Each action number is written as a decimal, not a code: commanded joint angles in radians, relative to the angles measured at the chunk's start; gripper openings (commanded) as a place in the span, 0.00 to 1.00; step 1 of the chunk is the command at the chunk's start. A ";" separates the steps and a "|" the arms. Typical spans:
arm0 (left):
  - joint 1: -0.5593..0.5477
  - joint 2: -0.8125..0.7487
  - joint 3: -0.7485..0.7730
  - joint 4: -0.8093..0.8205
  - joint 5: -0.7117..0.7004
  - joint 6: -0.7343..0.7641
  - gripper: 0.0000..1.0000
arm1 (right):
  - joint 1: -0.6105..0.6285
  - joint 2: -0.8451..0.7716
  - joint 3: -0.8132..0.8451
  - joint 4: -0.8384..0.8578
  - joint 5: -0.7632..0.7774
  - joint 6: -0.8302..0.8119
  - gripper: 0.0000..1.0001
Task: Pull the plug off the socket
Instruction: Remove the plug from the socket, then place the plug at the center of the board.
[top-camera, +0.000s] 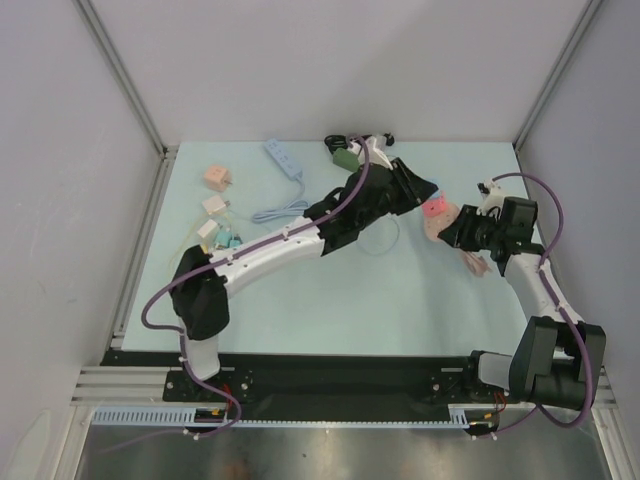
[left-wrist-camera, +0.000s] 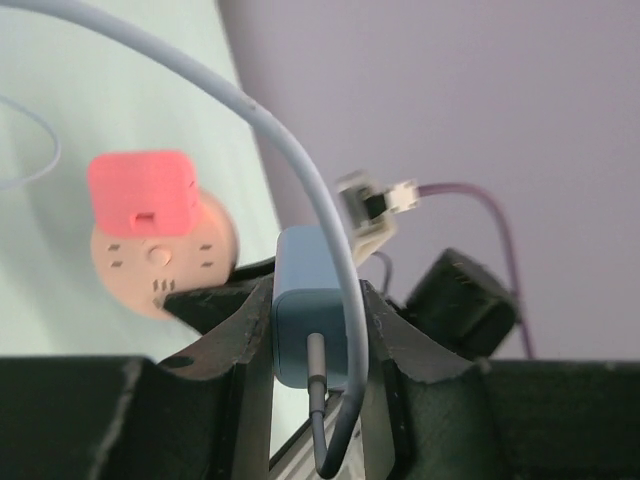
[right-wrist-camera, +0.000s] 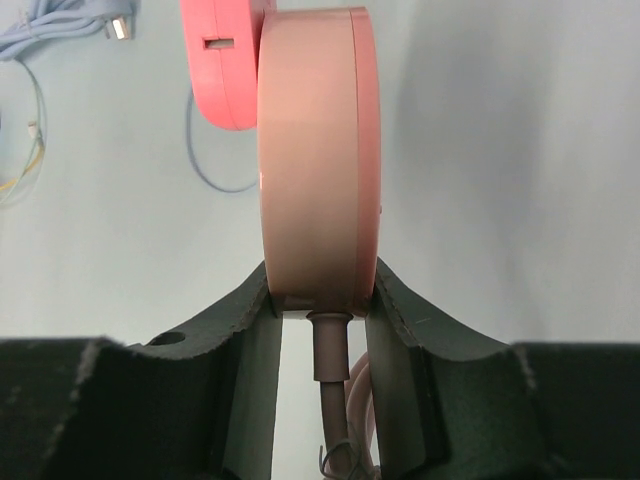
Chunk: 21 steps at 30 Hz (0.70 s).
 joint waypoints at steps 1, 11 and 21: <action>0.020 -0.105 -0.040 0.104 0.037 0.023 0.00 | -0.018 -0.033 0.006 0.063 -0.084 -0.015 0.00; 0.100 -0.401 -0.425 0.165 0.140 0.267 0.00 | -0.125 -0.049 0.006 0.034 -0.443 -0.111 0.00; 0.169 -0.815 -0.548 -0.140 -0.119 0.616 0.00 | -0.142 -0.064 0.001 0.026 -0.477 -0.139 0.00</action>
